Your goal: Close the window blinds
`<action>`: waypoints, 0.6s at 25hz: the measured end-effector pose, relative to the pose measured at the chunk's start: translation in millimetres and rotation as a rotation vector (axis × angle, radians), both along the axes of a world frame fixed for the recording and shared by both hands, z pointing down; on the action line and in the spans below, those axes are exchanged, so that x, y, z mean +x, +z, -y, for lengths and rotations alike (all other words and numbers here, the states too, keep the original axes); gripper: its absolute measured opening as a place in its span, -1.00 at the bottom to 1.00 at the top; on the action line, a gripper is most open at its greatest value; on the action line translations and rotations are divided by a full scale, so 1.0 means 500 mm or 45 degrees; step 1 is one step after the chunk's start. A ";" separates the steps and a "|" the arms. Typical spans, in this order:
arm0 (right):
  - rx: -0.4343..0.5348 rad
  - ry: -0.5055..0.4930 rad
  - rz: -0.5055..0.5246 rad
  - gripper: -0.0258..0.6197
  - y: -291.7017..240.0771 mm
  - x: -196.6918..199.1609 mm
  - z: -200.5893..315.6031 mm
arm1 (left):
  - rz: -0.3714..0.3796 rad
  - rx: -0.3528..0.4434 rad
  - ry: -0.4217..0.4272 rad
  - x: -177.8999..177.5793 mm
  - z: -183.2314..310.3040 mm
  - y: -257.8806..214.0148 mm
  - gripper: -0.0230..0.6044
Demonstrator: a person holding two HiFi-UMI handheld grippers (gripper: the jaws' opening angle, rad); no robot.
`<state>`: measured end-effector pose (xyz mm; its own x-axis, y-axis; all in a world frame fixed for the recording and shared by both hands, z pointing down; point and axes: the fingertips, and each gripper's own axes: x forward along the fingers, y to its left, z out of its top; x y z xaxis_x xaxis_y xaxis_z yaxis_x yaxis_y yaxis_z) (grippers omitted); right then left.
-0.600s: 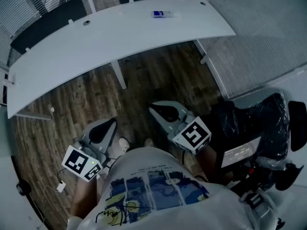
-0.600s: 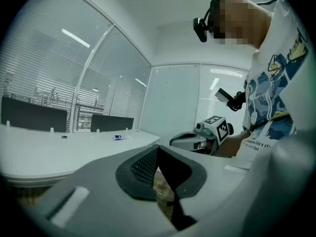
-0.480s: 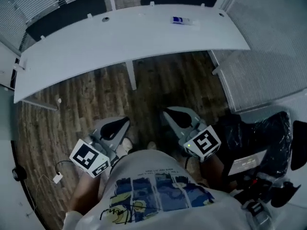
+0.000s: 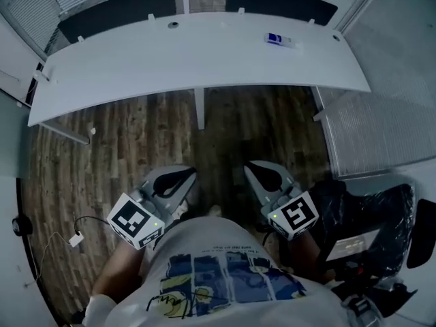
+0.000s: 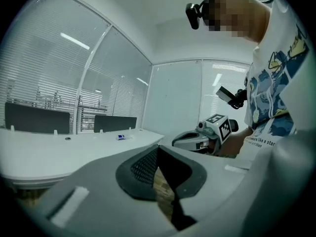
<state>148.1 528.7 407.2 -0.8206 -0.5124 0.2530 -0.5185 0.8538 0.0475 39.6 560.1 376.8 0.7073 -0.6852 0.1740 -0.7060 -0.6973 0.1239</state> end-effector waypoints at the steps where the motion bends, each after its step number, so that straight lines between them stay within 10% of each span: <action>1: 0.002 -0.007 -0.002 -0.91 0.002 0.000 0.000 | 0.003 0.002 -0.008 0.001 0.003 0.001 -0.92; 15: -0.057 0.009 -0.007 -0.78 0.045 -0.015 0.072 | 0.012 -0.042 -0.156 -0.027 0.065 0.053 -0.90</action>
<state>140.6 492.9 429.7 -0.8156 -0.5063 0.2802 -0.5244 0.8514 0.0121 26.2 527.6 403.4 0.6166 -0.7603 0.2042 -0.7871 -0.6011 0.1384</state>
